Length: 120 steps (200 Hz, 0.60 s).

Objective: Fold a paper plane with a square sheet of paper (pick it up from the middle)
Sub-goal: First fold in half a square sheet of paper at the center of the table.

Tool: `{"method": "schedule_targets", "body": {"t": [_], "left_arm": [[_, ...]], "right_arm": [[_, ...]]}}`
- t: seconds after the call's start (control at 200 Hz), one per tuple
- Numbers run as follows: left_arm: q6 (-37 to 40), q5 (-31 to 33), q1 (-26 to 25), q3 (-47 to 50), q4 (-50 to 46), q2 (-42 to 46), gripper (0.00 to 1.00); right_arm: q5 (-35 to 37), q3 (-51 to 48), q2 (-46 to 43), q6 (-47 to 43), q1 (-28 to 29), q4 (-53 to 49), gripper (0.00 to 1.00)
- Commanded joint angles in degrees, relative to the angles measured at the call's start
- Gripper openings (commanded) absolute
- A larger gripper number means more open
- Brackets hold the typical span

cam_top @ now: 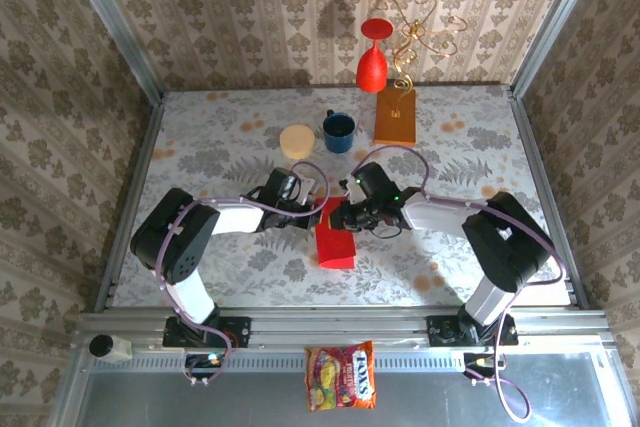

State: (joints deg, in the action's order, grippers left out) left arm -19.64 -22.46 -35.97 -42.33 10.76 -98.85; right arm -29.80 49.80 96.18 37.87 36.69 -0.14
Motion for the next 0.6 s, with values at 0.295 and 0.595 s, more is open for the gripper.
{"method": "schedule_targets", "body": {"t": [0.295, 0.595], "left_arm": [[1.23, 0.88, -0.6, 1.47, -0.69, -1.7, 0.02], [1.31, 0.75, -0.59, 1.98, -0.66, -2.44, 0.0]], "right_arm": [[-1.99, 2.74, 9.55, 3.45, 4.76, 5.47, 0.07], [-3.24, 0.98, 13.52, 2.76, 7.84, 5.24, 0.06]]}}
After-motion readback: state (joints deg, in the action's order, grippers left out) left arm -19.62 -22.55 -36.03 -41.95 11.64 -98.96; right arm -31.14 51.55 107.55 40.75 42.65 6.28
